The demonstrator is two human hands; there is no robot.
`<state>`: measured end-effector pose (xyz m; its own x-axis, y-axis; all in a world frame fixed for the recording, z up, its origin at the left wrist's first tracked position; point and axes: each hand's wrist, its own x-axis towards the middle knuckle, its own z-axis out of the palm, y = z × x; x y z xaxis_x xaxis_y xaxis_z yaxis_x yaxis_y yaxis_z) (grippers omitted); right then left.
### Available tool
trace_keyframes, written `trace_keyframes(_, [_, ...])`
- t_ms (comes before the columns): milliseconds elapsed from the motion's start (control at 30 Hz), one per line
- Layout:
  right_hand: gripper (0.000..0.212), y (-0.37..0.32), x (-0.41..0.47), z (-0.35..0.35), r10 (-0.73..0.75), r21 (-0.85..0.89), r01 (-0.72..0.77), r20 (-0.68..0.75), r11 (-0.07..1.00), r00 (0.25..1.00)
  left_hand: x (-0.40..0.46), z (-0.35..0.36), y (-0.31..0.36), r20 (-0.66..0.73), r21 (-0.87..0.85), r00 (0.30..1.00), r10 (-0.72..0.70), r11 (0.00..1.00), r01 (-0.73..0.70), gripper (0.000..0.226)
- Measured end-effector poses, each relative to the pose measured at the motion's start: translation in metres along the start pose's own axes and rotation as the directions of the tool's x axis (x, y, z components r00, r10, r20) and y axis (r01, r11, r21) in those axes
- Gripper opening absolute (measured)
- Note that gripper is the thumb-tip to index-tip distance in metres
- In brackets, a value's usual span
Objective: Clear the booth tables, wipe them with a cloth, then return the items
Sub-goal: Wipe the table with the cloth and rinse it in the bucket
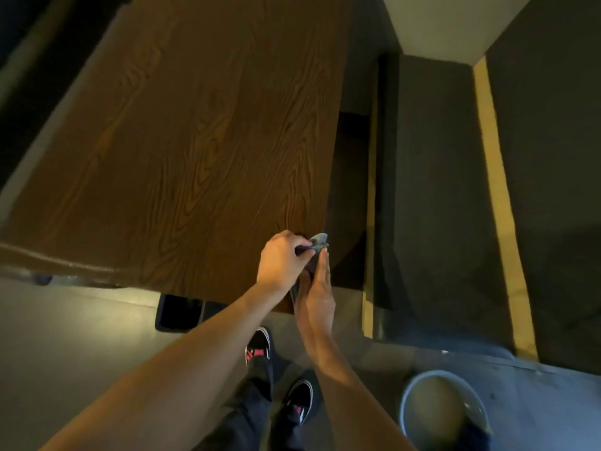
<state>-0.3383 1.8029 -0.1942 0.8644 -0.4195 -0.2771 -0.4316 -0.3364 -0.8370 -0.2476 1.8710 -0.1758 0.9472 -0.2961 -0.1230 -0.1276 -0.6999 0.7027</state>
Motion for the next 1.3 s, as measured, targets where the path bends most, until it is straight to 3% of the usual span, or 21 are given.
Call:
trace_keyframes(133, [0.063, 0.019, -0.033, -0.012, -0.040, -0.109, 0.057, 0.153, 0.992, 0.987, -0.042, 0.001, -0.001, -0.007, -0.013, 0.999, -0.052, 0.999, 0.052, 0.018])
trace_keyframes(233, [0.060, 0.026, -0.046, -0.021, -0.097, -0.187, 0.120, 0.129, 0.975, 0.987, -0.062, 0.001, -0.004, -0.040, -0.024, 0.995, -0.095, 0.995, 0.094, 0.016])
trace_keyframes(333, [0.056, 0.030, -0.057, -0.025, -0.189, -0.388, 0.217, 0.110, 0.896, 0.976, -0.088, -0.002, -0.009, -0.091, -0.073, 0.982, -0.165, 0.985, 0.159, 0.014])
trace_keyframes(467, [0.062, 0.037, -0.051, -0.026, -0.388, -0.611, 0.437, 0.221, 0.661, 0.895, -0.119, -0.012, -0.021, -0.167, -0.153, 0.940, -0.298, 0.950, 0.274, 0.013])
trace_keyframes(600, [0.072, 0.036, -0.038, -0.017, -0.545, -0.651, 0.674, 0.445, 0.348, 0.711, -0.138, -0.023, -0.042, -0.277, -0.267, 0.814, -0.511, 0.855, 0.445, 0.014])
trace_keyframes(700, [0.076, 0.028, -0.026, -0.001, -0.576, -0.613, 0.739, 0.508, 0.280, 0.640, -0.144, -0.030, -0.057, -0.268, -0.377, 0.749, -0.606, 0.781, 0.497, 0.012])
trace_keyframes(800, [0.078, 0.020, -0.014, 0.013, -0.578, -0.610, 0.757, 0.539, 0.233, 0.612, -0.141, -0.041, -0.062, -0.262, -0.562, 0.672, -0.693, 0.676, 0.477, 0.012])
trace_keyframes(900, [0.077, 0.010, -0.010, 0.030, -0.590, -0.596, 0.783, 0.572, 0.178, 0.570, -0.136, -0.052, -0.072, -0.223, -0.752, 0.547, -0.807, 0.499, 0.430, 0.025])
trace_keyframes(1033, [0.072, -0.015, -0.005, 0.070, -0.606, -0.539, 0.831, 0.618, 0.138, 0.501, -0.146, -0.060, -0.095, -0.219, -0.858, 0.424, -0.879, 0.380, 0.344, 0.032])
trace_keyframes(1167, [0.068, -0.038, -0.001, 0.118, -0.606, -0.493, 0.865, 0.663, 0.089, 0.440, -0.157, -0.078, -0.114, -0.232, -0.906, 0.423, -0.876, 0.353, 0.235, 0.036])
trace_keyframes(1300, [0.069, -0.066, -0.004, 0.168, -0.551, -0.454, 0.890, 0.730, 0.050, 0.404, -0.153, -0.111, -0.147, -0.139, -0.953, 0.449, -0.883, 0.242, 0.181, 0.044])
